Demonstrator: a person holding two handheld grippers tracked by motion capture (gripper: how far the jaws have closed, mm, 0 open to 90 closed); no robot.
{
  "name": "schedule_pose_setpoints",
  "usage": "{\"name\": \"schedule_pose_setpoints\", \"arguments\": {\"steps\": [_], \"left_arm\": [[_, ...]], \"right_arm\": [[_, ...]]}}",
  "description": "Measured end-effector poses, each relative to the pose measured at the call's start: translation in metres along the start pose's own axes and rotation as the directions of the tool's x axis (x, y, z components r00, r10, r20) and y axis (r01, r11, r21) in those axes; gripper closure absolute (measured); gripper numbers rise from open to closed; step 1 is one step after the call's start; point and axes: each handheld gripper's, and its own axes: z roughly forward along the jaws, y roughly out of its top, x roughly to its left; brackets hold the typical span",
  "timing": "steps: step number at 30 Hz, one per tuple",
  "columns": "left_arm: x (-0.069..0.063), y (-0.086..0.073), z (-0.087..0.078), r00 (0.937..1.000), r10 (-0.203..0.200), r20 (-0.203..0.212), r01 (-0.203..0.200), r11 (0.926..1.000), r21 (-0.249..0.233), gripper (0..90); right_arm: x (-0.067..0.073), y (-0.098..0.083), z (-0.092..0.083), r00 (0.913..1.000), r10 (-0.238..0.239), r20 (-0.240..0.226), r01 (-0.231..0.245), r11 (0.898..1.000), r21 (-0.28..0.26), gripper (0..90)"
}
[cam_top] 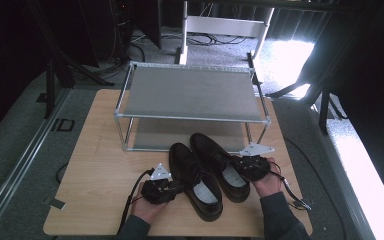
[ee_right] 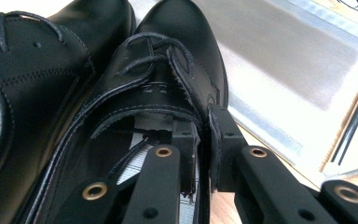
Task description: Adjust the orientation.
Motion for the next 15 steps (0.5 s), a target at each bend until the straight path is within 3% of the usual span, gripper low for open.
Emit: {"name": "schedule_pose_setpoints", "arguments": {"steps": [5,7,11,15], "left_arm": [[-0.007,0.004,0.007,0.9994,0.02,0.027,-0.02,0.9998,0.007,68.0],[-0.011,0.005,0.009,0.9995,0.03,0.014,-0.03,0.9995,0.014,66.5],[-0.01,0.005,0.009,0.9996,0.011,0.027,-0.011,0.9998,0.015,66.6],[-0.014,0.007,0.012,0.9991,0.016,0.038,-0.017,0.9997,0.019,66.7]], "right_arm": [[0.005,0.002,0.004,1.0,0.006,-0.005,-0.006,1.0,-0.005,82.4],[0.007,0.003,0.003,1.0,-0.002,0.004,0.002,1.0,0.002,82.4],[0.005,0.003,0.003,0.9999,-0.014,-0.009,0.014,1.0,0.006,82.2],[0.003,0.003,0.002,0.9996,-0.027,-0.007,0.027,1.0,0.011,82.1]]}}
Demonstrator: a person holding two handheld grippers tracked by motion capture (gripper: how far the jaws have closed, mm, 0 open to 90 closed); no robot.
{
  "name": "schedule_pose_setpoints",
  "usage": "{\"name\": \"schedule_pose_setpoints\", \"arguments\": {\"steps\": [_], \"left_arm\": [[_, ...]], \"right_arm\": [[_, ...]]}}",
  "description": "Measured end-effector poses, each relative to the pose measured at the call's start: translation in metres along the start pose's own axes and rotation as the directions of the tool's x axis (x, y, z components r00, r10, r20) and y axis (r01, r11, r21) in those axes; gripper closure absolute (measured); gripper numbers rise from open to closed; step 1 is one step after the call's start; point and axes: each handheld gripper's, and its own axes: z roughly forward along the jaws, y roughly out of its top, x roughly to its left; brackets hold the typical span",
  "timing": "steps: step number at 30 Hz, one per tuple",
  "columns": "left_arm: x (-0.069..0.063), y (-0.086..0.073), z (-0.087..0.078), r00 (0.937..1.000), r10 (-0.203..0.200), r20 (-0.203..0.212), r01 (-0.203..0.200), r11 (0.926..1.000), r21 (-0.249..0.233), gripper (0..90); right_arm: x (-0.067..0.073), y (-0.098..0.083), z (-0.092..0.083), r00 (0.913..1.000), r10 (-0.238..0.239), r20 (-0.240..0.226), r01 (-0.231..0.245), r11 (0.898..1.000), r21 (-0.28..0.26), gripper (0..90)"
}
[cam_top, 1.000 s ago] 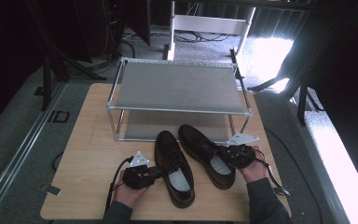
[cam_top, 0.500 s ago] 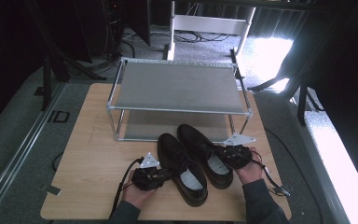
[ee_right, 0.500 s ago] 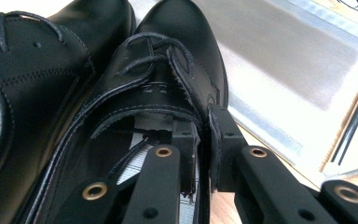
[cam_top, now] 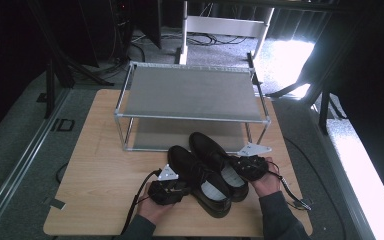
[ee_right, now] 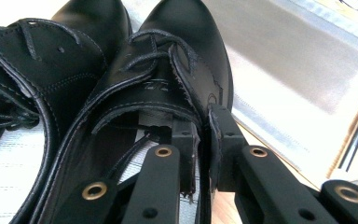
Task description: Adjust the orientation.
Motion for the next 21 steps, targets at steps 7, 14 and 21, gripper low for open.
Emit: {"name": "schedule_pose_setpoints", "arguments": {"steps": [7,14,21], "left_arm": [[-0.008,0.006,0.01,0.9997,0.019,0.017,-0.019,0.9998,0.008,66.7],[-0.007,0.005,0.005,0.998,0.055,0.032,-0.056,0.9982,0.019,61.2],[0.001,0.003,-0.013,0.9989,0.042,-0.021,-0.042,0.9991,-0.007,57.4]], "right_arm": [[-0.014,-0.008,-0.006,0.9995,0.03,-0.008,-0.03,1.0,0.001,81.5],[-0.018,-0.012,-0.009,0.9992,0.033,-0.021,-0.033,0.999,0.015,63.8],[-0.017,-0.02,-0.024,0.9977,0.068,-0.002,-0.068,0.998,0.002,54.2]]}}
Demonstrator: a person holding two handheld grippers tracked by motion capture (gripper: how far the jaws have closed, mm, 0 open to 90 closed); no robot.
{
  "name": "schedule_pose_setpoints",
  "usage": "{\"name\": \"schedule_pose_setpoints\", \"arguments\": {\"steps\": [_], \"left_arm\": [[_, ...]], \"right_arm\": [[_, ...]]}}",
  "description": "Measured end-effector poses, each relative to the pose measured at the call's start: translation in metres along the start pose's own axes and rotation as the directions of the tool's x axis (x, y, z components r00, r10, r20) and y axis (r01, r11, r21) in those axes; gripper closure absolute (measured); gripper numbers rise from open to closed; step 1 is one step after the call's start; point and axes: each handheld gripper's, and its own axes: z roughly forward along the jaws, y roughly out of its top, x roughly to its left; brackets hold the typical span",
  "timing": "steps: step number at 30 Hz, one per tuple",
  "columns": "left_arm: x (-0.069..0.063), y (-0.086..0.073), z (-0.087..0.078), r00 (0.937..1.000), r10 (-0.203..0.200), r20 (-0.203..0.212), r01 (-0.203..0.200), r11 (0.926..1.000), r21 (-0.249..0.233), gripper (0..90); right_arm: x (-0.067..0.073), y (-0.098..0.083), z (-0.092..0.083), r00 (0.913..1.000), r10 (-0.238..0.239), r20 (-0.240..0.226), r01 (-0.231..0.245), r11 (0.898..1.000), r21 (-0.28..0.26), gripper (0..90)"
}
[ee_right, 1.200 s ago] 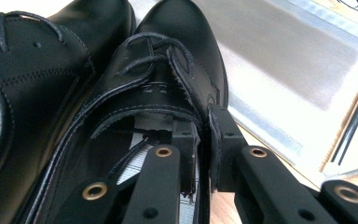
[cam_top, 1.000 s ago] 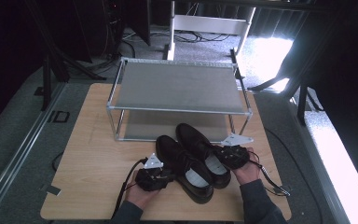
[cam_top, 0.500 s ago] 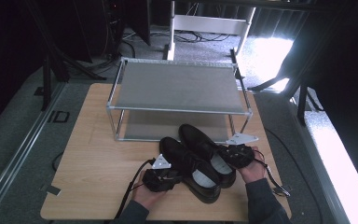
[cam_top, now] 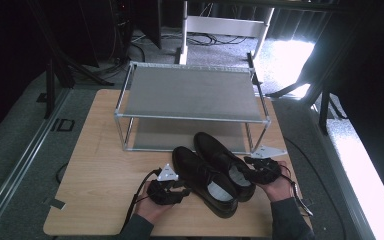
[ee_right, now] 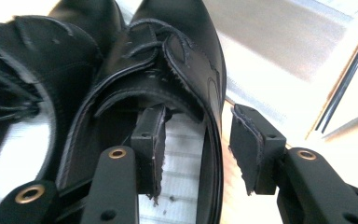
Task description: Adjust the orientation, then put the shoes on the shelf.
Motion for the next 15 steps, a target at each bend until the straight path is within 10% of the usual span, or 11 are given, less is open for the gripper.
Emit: {"name": "schedule_pose_setpoints", "arguments": {"steps": [15], "left_arm": [[0.022,-0.018,-0.023,0.9929,-0.069,-0.097,0.067,0.9974,-0.028,54.3]], "right_arm": [[0.016,-0.008,-0.039,0.9989,0.047,-0.008,-0.048,0.997,-0.057,49.4]]}}
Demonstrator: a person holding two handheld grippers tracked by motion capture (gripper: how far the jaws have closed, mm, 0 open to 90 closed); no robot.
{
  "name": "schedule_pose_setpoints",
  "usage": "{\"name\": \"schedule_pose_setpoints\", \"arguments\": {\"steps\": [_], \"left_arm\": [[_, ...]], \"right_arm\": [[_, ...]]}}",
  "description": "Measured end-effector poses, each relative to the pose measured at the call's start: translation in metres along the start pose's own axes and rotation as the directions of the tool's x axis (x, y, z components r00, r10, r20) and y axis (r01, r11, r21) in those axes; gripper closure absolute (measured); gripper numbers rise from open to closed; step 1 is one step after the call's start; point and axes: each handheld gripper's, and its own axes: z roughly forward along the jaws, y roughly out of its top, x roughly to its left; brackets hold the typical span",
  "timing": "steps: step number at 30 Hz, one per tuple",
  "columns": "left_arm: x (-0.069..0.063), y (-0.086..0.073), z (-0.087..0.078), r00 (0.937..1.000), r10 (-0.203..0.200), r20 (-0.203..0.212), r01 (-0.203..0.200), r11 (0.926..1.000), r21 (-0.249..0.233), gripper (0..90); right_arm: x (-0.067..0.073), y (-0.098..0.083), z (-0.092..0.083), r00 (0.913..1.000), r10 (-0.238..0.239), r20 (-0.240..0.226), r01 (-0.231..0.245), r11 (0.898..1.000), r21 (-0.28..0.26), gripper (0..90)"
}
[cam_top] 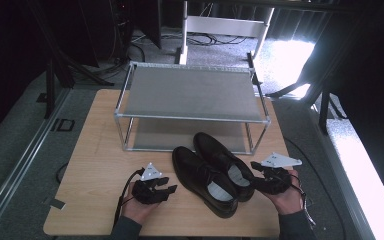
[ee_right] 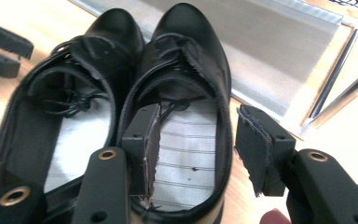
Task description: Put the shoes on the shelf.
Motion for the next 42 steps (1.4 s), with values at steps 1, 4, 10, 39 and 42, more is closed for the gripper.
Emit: {"name": "schedule_pose_setpoints", "arguments": {"steps": [1,4,10,39,42], "left_arm": [[0.0,0.0,-0.001,1.0,-0.004,-0.003,0.004,1.0,-0.003,54.3],[0.002,-0.001,-0.002,0.9999,-0.006,-0.016,0.006,1.0,-0.005,54.3],[0.004,-0.003,-0.003,0.9992,-0.013,-0.039,0.013,0.9999,0.0,53.9],[0.003,-0.004,0.002,0.9992,-0.012,-0.037,0.013,0.9996,0.023,54.5],[0.003,-0.004,0.002,0.9992,-0.012,-0.037,0.013,0.9996,0.025,54.5]], "right_arm": [[0.002,0.0,-0.001,1.0,-0.004,0.0,0.004,1.0,-0.002,49.7],[0.006,0.0,-0.004,1.0,-0.002,-0.003,0.002,1.0,-0.008,49.0],[0.01,0.0,-0.004,0.9999,0.008,-0.012,-0.009,1.0,-0.006,47.3],[0.033,-0.001,0.015,0.9963,0.046,-0.072,-0.038,0.993,0.112,51.8],[0.035,-0.001,0.018,0.9955,0.047,-0.083,-0.036,0.991,0.128,54.7]]}}
